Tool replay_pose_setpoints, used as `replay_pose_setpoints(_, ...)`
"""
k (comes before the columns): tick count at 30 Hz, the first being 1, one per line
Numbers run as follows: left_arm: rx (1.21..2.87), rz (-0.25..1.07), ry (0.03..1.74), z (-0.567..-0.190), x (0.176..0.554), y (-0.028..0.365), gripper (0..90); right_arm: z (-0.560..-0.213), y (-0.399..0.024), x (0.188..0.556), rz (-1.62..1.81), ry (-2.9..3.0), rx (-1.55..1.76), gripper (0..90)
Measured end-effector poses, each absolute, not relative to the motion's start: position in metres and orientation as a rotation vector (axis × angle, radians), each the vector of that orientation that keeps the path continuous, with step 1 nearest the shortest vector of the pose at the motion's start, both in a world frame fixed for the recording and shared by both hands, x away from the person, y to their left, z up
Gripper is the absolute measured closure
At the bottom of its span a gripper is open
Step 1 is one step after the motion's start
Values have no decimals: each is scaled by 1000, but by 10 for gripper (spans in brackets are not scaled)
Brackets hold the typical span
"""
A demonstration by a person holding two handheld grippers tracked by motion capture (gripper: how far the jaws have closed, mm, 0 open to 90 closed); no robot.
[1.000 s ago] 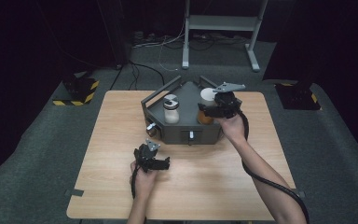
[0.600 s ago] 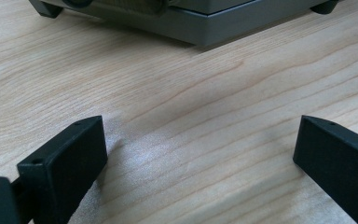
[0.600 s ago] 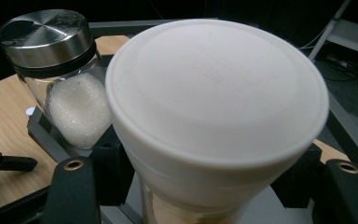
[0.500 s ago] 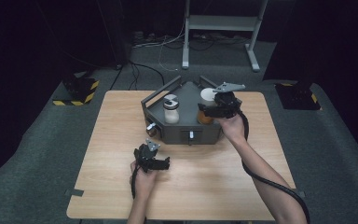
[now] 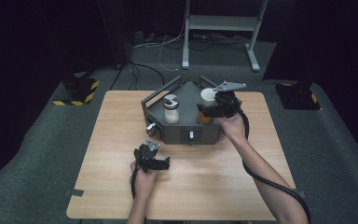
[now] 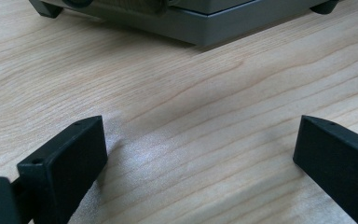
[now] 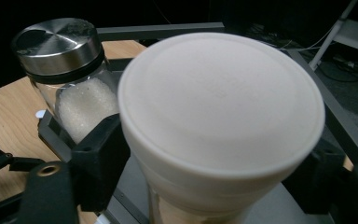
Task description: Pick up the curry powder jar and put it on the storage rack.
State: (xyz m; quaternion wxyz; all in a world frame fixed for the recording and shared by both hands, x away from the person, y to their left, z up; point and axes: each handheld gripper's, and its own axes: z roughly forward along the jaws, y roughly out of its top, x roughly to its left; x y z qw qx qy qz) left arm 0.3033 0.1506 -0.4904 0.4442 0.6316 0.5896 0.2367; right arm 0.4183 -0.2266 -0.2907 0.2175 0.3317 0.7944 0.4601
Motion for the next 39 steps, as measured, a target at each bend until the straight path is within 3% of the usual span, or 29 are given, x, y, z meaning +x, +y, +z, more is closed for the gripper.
replay_pose_setpoints(9,1566,587,1461,-490,303,151,27,-291,-231,414,1285,2196,912,156)
replay_pose_setpoints(39,1566,587,1462,-490,303,151,27,-324,-274,377,1303,2187,904,161)
